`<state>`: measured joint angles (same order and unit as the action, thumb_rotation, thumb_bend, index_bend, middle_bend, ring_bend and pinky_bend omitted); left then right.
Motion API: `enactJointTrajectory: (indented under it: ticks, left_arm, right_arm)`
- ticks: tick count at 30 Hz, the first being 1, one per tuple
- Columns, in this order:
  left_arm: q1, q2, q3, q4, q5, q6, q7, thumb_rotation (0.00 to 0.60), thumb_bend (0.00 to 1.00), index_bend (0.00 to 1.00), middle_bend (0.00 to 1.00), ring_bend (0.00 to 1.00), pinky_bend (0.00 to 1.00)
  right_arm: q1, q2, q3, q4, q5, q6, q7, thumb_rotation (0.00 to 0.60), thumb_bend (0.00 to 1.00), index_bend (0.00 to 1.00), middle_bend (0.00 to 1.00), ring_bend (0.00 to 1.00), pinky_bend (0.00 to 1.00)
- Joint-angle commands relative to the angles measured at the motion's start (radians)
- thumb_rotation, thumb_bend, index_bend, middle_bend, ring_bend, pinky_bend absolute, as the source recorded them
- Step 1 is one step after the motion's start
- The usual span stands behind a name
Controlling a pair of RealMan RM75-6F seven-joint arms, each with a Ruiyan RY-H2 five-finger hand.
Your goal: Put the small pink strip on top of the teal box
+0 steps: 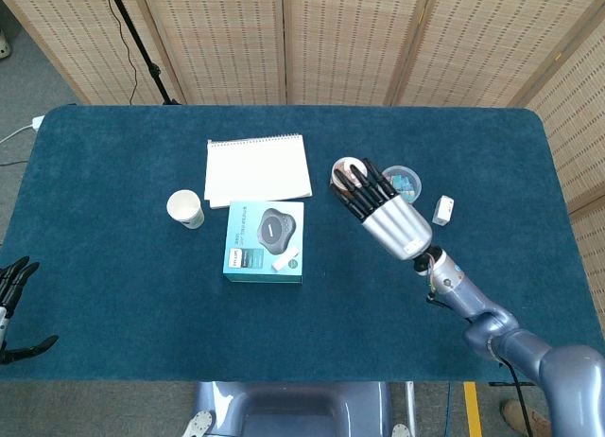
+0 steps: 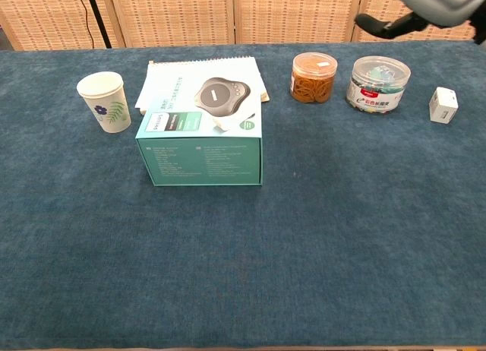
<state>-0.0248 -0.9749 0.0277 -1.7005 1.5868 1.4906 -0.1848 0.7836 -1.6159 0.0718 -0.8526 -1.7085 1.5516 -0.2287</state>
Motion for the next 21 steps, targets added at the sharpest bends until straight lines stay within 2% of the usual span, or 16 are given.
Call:
enactJointTrajectory:
  ticks: [1,4,6,10,13,16,18,21]
  left_arm:
    - [-0.046,0.011,-0.020,0.006,0.029,-0.030,-0.004,0.600,0.01,0.00,0.00,0.00,0.00]
    - [-0.073,0.026,-0.031,-0.007,0.041,-0.047,0.005,0.600,0.00,0.00,0.00,0.00,0.00]
    - [-0.089,0.035,-0.036,-0.017,0.050,-0.057,0.011,0.600,0.00,0.00,0.00,0.00,0.00]
    - [-0.143,0.062,-0.055,-0.053,0.078,-0.095,0.017,0.600,0.00,0.00,0.00,0.00,0.00]
    - [-0.173,0.071,-0.069,-0.079,0.090,-0.111,0.037,0.600,0.00,0.00,0.01,0.02,0.00]
    - [-0.206,0.067,-0.091,-0.101,0.099,-0.122,0.065,0.600,0.00,0.00,0.11,0.15,0.03]
    - [-0.239,0.050,-0.117,-0.116,0.100,-0.136,0.104,0.600,0.00,0.00,0.25,0.28,0.12]
    - [-0.285,0.038,-0.138,-0.153,0.070,-0.196,0.162,0.600,0.00,0.00,0.36,0.38,0.22]
  right_arm:
    - [-0.182,0.141,-0.025,-0.229,0.129,0.013,0.028,0.600,0.00,0.04,0.00,0.00,0.00]
    - [-0.252,0.214,-0.050,-0.367,0.161,0.012,0.044,0.600,0.00,0.03,0.00,0.00,0.00]
    - [-0.287,0.247,-0.066,-0.420,0.172,0.013,0.050,0.600,0.00,0.03,0.00,0.00,0.00]
    - [-0.385,0.297,-0.116,-0.485,0.195,0.029,0.094,0.600,0.00,0.01,0.00,0.00,0.00]
    - [-0.439,0.301,-0.133,-0.485,0.198,0.053,0.130,0.600,0.00,0.00,0.00,0.00,0.00]
    - [-0.491,0.303,-0.142,-0.490,0.211,0.073,0.160,0.600,0.00,0.00,0.00,0.00,0.00]
    - [-0.527,0.308,-0.144,-0.504,0.218,0.092,0.171,0.600,0.00,0.00,0.00,0.00,0.00]
    - [-0.559,0.320,-0.136,-0.542,0.217,0.114,0.195,0.600,0.00,0.00,0.00,0.00,0.00]
